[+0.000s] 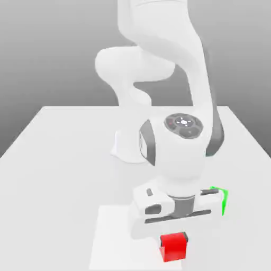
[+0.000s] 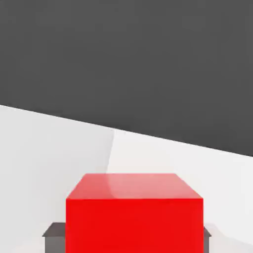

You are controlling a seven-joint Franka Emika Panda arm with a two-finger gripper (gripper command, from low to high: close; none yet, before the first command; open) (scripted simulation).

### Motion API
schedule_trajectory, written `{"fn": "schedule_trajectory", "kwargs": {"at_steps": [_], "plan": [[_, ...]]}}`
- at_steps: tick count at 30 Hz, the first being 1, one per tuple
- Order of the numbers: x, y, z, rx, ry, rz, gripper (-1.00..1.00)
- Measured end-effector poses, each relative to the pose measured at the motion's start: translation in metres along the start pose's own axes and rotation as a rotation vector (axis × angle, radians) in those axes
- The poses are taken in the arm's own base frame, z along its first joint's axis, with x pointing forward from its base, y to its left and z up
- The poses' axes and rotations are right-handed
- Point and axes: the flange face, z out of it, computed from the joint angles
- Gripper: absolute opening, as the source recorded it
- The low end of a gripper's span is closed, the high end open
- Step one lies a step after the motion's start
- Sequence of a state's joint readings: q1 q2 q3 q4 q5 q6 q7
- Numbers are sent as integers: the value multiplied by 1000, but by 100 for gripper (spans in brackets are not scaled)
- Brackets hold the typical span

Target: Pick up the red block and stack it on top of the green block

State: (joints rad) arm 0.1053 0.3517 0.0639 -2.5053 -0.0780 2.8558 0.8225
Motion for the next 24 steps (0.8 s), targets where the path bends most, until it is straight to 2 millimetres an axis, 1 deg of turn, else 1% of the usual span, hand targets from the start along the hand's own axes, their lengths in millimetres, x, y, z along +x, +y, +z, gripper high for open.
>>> {"fn": "schedule_trajectory", "kwargs": {"at_steps": [2, 5, 6, 7, 8, 9, 10, 11, 12, 14, 15, 16, 21, 22, 24], "plan": [[1, 0, -18, 0, 0, 0, -100], [-2, -1, -53, 0, -1, -3, -100], [-16, -7, -61, 4, -3, -27, -100], [-36, -15, -68, 8, -7, -61, -100], [-61, -25, -74, 11, -10, -108, -100], [-94, -37, -79, 13, -12, -174, -100], [-119, -41, -84, 13, -13, -217, -100], [-144, -44, -88, 12, -13, -263, -100], [-165, -43, -91, 10, -12, -298, -100], [-198, -36, -96, 4, -5, -351, -100], [-206, -34, -92, 2, -2, -363, -100], [-209, -34, -85, 0, 0, -369, -100], [-213, -32, -40, -1, 2, -374, -100], [-213, -32, -34, -1, 1, -376, 100], [-213, -32, -34, -1, 1, -376, 100]]}}
